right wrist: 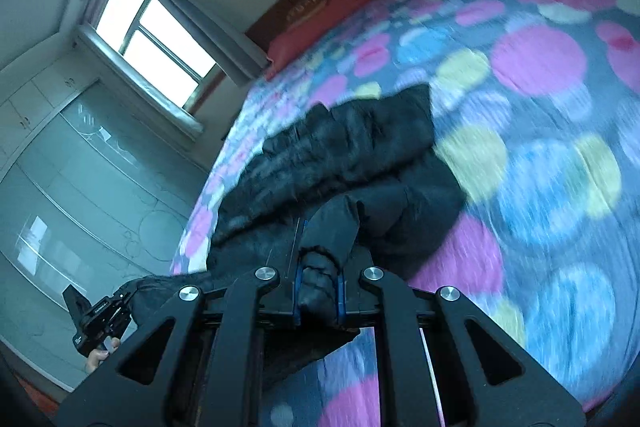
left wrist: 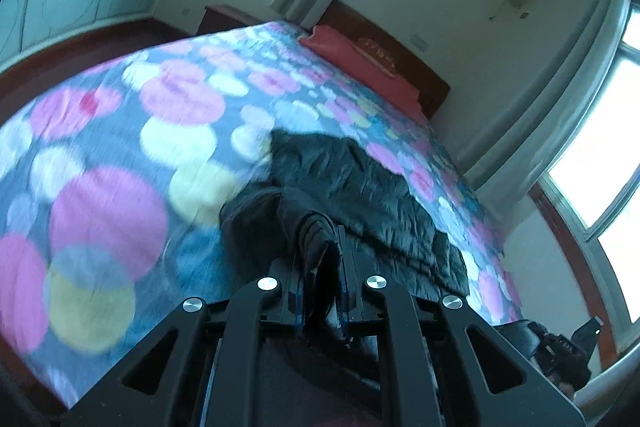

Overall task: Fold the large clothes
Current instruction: 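Lift the jacket side with both tools and fold it over toward the center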

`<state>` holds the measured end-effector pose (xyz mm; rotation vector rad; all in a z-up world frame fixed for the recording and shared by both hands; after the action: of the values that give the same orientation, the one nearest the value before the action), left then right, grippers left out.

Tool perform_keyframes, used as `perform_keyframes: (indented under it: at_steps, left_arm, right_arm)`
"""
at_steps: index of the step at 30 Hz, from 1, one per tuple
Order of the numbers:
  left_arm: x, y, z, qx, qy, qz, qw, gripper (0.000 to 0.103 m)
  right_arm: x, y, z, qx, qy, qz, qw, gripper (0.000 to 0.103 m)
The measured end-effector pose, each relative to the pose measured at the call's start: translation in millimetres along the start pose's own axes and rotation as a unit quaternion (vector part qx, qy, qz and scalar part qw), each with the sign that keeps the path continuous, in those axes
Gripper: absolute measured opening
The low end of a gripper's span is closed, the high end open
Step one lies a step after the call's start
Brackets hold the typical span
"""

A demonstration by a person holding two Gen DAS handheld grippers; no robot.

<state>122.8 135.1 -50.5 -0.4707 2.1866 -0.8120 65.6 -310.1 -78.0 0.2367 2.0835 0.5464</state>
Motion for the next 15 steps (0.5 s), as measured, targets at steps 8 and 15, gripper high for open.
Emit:
perform_keyframes:
  at_steps: [8,15]
  left_arm:
    - [-58.5,-29.5,84.6,-0.018,-0.011,0.004,0.9998,0.012]
    - [-90.1,-32.3,179.5,-0.06,0.011,0.003,0.9981,0.012]
  right_arm:
    - [-70.5,-26.3,72.2,0.003,-0.016,0.02,1.0,0.011]
    - [-100.6,-76.4,162.6,0.029,0.022,0.054,0.998,0.011]
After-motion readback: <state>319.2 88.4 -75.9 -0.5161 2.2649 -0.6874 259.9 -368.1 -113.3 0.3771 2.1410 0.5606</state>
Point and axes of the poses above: each gripper's, at about its wrist camera, not at the fingertips, and z roughly the way its jaws point, y to its left, x to its underside, the point moved 6 cm from there along z, roughly the way its jaws point, and after that the axes turned 14 degrees about -z, right-handed, at the moved point
